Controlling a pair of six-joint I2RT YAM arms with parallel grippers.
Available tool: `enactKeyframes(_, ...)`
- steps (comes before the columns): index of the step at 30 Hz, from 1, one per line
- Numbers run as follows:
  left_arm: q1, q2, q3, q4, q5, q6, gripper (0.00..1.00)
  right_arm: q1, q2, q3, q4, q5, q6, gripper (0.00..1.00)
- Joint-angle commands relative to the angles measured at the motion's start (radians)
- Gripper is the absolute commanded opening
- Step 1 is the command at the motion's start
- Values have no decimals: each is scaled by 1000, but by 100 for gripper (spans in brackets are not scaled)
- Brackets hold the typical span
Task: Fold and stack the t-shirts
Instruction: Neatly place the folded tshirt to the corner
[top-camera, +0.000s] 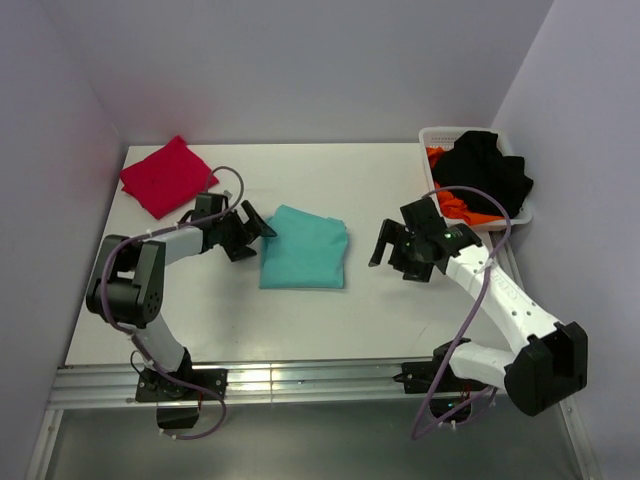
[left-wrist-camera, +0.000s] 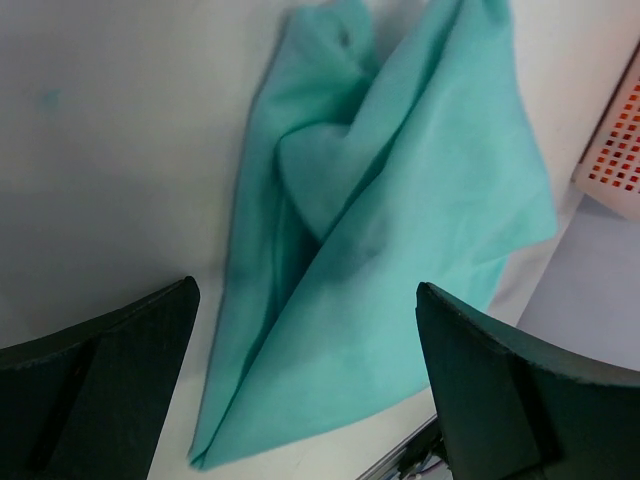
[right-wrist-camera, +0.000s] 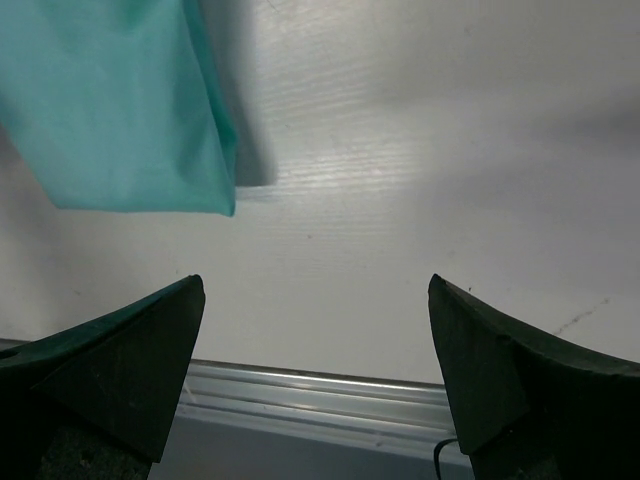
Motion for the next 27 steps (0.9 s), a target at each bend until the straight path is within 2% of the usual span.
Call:
enactKeyframes(1, -26, 95, 37, 33, -19, 12, 99, -13, -71, -34, -62, 49, 18, 100)
enactKeyframes(3, -40, 133, 60, 26, -27, 16, 98, -22, -102, -51, -82, 58, 21, 100)
enactKeyframes(6, -71, 173, 82, 29, -32, 10, 90, -37, -135, -65, -105, 67, 26, 100)
enactKeyframes(9, -94, 200, 88, 39, -38, -8, 62, -51, -168, -68, -125, 73, 30, 100)
enactKeyframes(10, -99, 207, 91, 37, -39, -13, 40, -54, -174, -69, -131, 73, 27, 100)
enactKeyframes(13, -100, 230, 119, 11, -48, -10, 8, -66, -200, -75, -149, 73, 24, 100)
enactKeyframes(14, -100, 234, 138, 0, -50, -1, 2, -70, -212, -78, -153, 73, 23, 100)
enactKeyframes(18, -99, 237, 212, -58, -62, 30, 0, -79, -238, -91, -169, 73, 23, 100)
enactKeyframes(22, -64, 245, 359, -173, -58, 77, 0, -85, -260, -98, -171, 73, 30, 100)
enactKeyframes(27, -7, 344, 732, -440, -96, 195, 0, -86, -277, -121, -168, 73, 42, 100)
